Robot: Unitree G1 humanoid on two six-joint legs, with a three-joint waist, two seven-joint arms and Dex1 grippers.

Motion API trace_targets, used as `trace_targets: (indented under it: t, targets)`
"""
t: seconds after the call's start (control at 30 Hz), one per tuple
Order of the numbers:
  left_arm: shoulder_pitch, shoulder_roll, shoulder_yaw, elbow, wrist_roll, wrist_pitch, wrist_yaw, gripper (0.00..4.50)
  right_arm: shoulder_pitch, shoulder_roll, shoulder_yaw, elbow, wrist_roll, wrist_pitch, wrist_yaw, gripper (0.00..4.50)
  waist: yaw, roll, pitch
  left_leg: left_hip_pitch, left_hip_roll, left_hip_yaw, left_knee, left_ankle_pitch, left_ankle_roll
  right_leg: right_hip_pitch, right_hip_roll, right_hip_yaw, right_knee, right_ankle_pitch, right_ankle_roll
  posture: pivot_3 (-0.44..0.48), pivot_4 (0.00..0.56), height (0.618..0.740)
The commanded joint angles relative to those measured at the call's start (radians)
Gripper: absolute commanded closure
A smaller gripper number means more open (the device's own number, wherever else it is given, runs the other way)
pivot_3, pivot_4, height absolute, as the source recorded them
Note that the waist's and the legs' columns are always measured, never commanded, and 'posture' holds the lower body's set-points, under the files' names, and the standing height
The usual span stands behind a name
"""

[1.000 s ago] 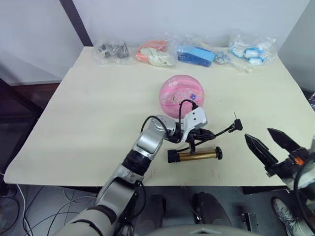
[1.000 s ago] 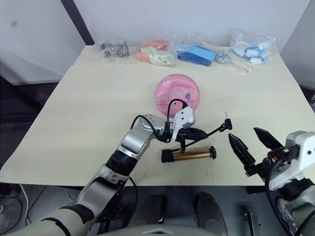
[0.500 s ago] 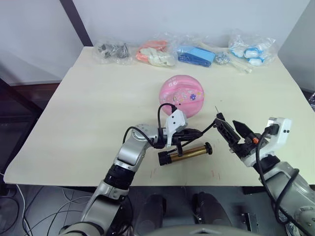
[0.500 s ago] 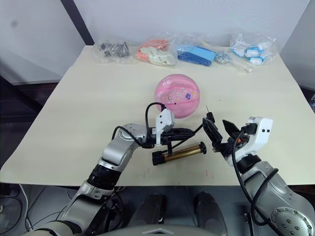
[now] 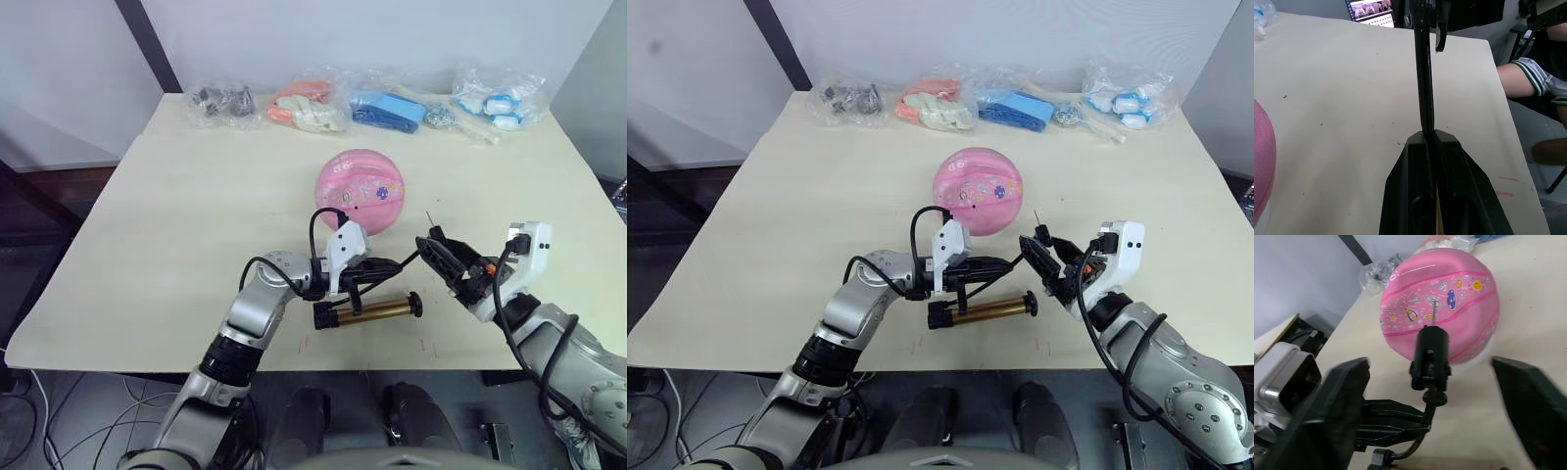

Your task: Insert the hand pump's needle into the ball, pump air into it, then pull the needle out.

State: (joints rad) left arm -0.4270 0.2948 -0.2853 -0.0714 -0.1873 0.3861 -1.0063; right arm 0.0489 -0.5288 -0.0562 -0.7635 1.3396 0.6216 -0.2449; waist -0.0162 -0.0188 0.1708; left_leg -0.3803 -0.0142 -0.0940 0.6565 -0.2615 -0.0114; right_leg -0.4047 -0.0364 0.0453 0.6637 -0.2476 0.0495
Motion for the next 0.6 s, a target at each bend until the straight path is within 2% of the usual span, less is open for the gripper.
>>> trace_targets:
  t: [0.03, 0.6]
  targets:
    - [0.004, 0.003, -0.003, -0.06, -0.027, -0.005, 0.006, 4.5, -0.017, -0.007, -0.023, -0.017, 0.027, 0.0, 0.005, 1.55, -0.001, 0.0, 0.0, 0.0, 0.0, 0.0, 0.0, 0.0, 0.0, 0.0, 0.0, 0.0, 0.0, 0.0, 0.0, 0.0, 0.15, 0.74]
    - [0.002, 0.012, -0.009, -0.065, -0.036, -0.006, 0.014, 4.5, -0.046, 0.004, -0.031, 0.003, 0.041, -0.007, 0.001, 1.55, 0.0, 0.0, 0.0, 0.0, 0.0, 0.0, 0.0, 0.0, 0.0, 0.0, 0.0, 0.0, 0.0, 0.0, 0.0, 0.0, 0.15, 0.74]
